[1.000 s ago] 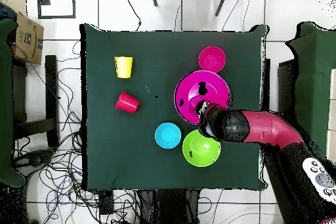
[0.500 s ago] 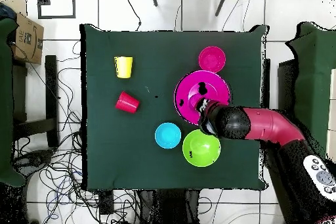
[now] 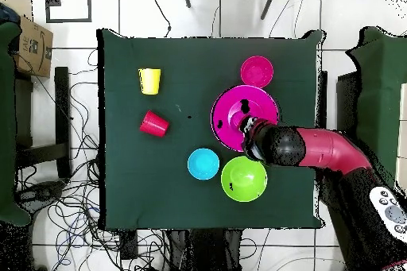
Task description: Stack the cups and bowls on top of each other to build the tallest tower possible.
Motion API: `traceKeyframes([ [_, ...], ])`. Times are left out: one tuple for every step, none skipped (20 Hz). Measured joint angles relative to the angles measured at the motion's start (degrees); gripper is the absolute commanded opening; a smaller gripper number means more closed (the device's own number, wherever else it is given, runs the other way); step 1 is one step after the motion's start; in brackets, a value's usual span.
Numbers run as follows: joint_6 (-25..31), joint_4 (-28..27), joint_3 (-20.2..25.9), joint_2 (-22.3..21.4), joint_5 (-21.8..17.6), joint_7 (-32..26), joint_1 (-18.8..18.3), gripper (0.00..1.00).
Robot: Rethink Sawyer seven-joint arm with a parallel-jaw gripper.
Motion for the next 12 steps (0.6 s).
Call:
traceKeyframes([
  [0.0, -0.2, 0.0, 0.0, 0.0, 0.0, 0.0, 0.0],
  [0.0, -0.6, 0.0, 0.1, -0.2, 0.0, 0.0, 0.0],
  [0.0, -0.8, 0.0, 0.2, -0.5, 0.0, 0.0, 0.0],
  [0.0, -1.1, 0.0, 0.3, -0.8, 0.0, 0.0, 0.0],
  [0.0, -1.3, 0.0, 0.4, -1.1, 0.0, 0.0, 0.0],
  [0.0, -1.6, 0.0, 0.5, -1.5, 0.0, 0.0, 0.0],
  [0.0, -2.0, 0.0, 0.7, -2.0, 0.0, 0.0, 0.0],
  [0.0, -2.2, 0.0, 0.8, -2.3, 0.0, 0.0, 0.0],
  [0.0, -2.6, 0.0, 1.0, -2.7, 0.0, 0.0, 0.0],
  [0.0, -3.1, 0.0, 1.4, -3.2, 0.0, 0.0, 0.0],
  [0.0, -3.6, 0.0, 1.8, -3.6, 0.0, 0.0, 0.0],
  [0.0, -4.0, 0.0, 2.2, -4.1, 0.0, 0.0, 0.0],
])
